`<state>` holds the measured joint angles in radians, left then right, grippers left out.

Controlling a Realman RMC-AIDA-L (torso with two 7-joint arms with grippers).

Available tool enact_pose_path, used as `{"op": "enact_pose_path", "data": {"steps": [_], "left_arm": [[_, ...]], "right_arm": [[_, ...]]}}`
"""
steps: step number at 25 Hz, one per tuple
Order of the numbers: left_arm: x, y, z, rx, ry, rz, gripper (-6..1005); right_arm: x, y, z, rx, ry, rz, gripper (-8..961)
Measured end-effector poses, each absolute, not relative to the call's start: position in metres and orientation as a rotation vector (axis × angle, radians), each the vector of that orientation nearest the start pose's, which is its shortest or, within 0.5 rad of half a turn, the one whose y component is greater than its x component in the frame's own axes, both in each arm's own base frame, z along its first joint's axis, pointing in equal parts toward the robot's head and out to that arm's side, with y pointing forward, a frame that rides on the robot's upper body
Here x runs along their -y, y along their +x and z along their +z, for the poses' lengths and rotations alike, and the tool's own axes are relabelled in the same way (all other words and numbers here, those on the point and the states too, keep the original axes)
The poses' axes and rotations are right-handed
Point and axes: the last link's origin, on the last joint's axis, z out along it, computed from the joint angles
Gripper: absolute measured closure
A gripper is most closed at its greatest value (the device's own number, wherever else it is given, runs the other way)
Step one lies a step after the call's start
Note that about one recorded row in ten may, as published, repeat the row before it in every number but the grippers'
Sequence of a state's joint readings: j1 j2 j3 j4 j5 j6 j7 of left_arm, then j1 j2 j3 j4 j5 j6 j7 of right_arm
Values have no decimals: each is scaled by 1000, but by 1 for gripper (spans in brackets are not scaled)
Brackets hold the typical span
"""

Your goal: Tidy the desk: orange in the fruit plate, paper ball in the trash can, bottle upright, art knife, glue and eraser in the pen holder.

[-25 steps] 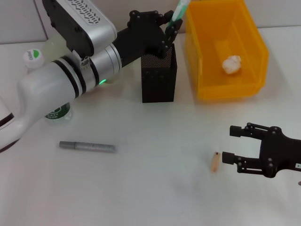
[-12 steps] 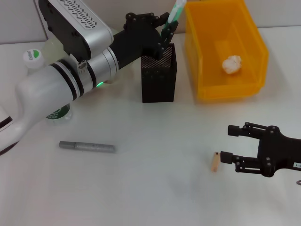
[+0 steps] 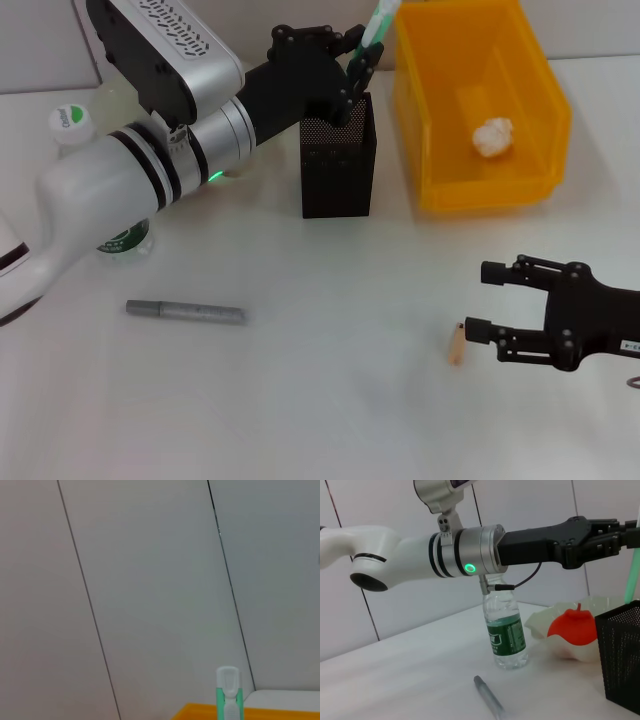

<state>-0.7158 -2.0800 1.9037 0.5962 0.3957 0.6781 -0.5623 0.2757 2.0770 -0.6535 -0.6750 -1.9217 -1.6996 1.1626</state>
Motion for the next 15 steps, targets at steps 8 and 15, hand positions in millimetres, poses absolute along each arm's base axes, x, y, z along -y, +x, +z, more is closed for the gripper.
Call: {"op": "enact_pose_path", "data": {"steps": [8, 15], "left_arm": [[-407, -123, -92, 47, -2353, -741, 697], [-407, -122, -92, 46, -2356, -743, 690]], "right_arm": [[-253, 316, 13, -575, -2630, 787, 168], [-254, 314, 13, -572, -2633, 790, 169]]}}
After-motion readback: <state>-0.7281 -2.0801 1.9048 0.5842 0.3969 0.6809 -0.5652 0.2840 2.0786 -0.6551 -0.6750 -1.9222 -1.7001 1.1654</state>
